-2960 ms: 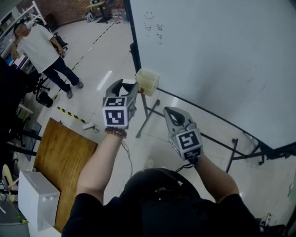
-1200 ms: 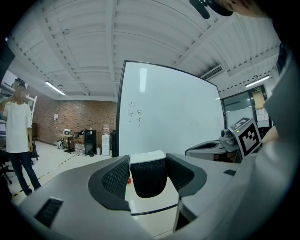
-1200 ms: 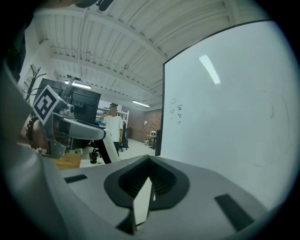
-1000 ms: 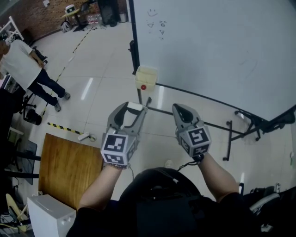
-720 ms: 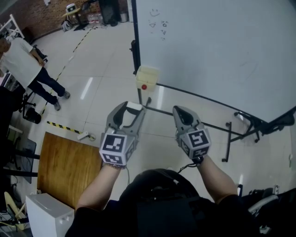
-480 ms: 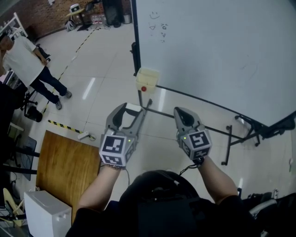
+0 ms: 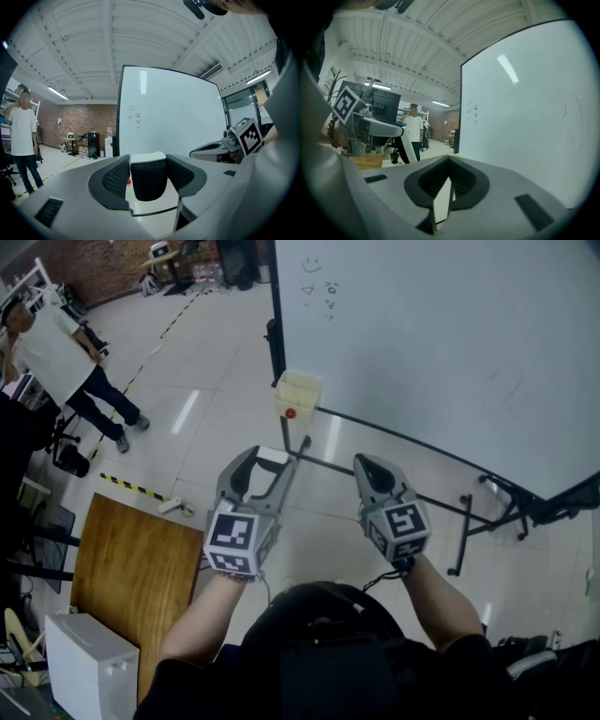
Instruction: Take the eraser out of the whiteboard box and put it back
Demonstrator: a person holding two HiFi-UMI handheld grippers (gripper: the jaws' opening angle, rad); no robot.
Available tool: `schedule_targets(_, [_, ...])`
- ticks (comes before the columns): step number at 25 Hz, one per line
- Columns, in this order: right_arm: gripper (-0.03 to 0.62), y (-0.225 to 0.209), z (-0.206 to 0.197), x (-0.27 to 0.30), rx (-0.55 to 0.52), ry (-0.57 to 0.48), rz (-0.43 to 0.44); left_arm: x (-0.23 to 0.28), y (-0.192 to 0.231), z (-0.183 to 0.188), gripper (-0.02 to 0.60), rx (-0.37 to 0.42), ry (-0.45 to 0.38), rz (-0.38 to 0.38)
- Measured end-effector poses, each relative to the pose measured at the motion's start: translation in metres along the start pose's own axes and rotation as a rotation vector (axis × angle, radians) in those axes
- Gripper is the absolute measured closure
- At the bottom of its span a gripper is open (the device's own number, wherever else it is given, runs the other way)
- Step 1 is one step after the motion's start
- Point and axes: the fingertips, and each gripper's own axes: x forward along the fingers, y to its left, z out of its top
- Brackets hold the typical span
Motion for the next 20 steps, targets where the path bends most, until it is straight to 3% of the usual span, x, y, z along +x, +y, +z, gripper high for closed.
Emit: schedule_targets(20, [0.576,-0.018,0.004,-0.029,-0.008,-0.013,0.039,0.011,-0.018,0.009,0.342,-0.018,0.007,0.053])
